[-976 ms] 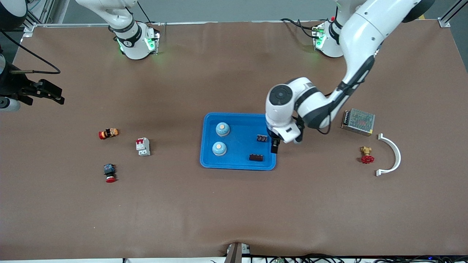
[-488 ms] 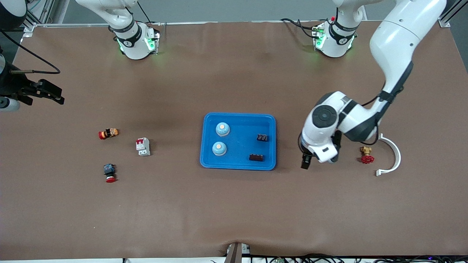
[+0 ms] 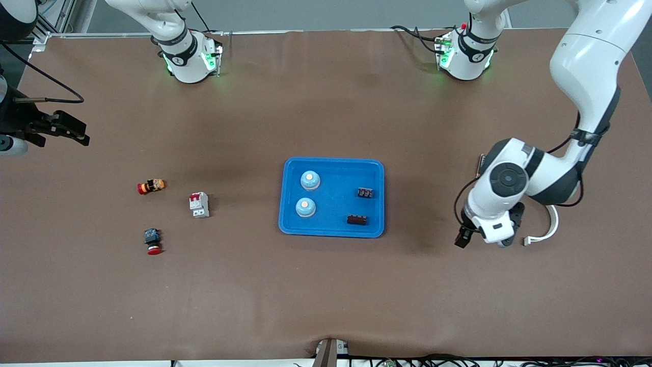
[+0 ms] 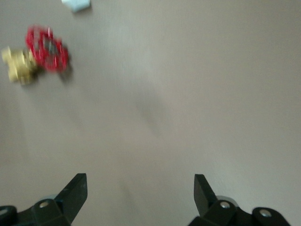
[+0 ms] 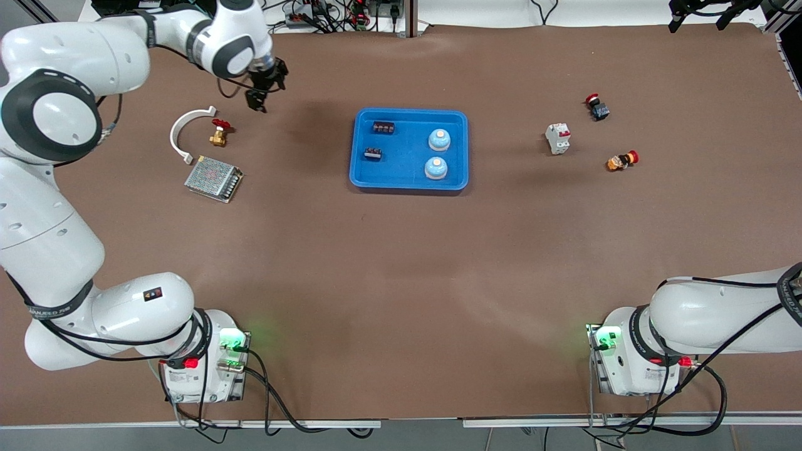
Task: Place electrolytic capacitor and blue bell in tray
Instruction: 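Lift the left gripper out of the tray and move it beside the valve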
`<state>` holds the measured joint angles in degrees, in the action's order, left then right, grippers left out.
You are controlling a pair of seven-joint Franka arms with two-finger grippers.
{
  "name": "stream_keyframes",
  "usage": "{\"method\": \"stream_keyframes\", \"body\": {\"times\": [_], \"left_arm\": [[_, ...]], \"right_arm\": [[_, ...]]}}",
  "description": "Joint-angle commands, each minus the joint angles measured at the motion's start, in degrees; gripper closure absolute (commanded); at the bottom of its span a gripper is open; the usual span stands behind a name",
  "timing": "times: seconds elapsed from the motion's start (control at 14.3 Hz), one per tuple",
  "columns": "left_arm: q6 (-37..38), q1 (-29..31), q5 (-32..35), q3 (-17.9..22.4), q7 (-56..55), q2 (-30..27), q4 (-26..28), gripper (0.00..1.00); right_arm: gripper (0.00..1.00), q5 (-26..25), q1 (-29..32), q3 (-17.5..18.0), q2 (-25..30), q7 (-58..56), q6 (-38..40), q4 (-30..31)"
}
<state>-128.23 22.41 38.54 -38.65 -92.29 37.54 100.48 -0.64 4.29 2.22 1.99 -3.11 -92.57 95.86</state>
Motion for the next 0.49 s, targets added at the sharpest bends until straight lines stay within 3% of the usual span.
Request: {"method": "stream_keyframes", "body": {"times": [0.0, 0.42], "left_arm": [[0.62, 3.07, 0.92, -0.12, 9.55, 1.22, -1.95, 0.0], [0.44, 3.07, 5.49, 4.27, 18.19, 4.91, -6.25, 0.0]], "right_arm": [[0.0, 0.72, 1.33, 0.77, 0.39, -0.84, 0.81, -0.67], [0.0, 0.72, 1.33, 0.77, 0.39, -0.84, 0.81, -0.67]]}}
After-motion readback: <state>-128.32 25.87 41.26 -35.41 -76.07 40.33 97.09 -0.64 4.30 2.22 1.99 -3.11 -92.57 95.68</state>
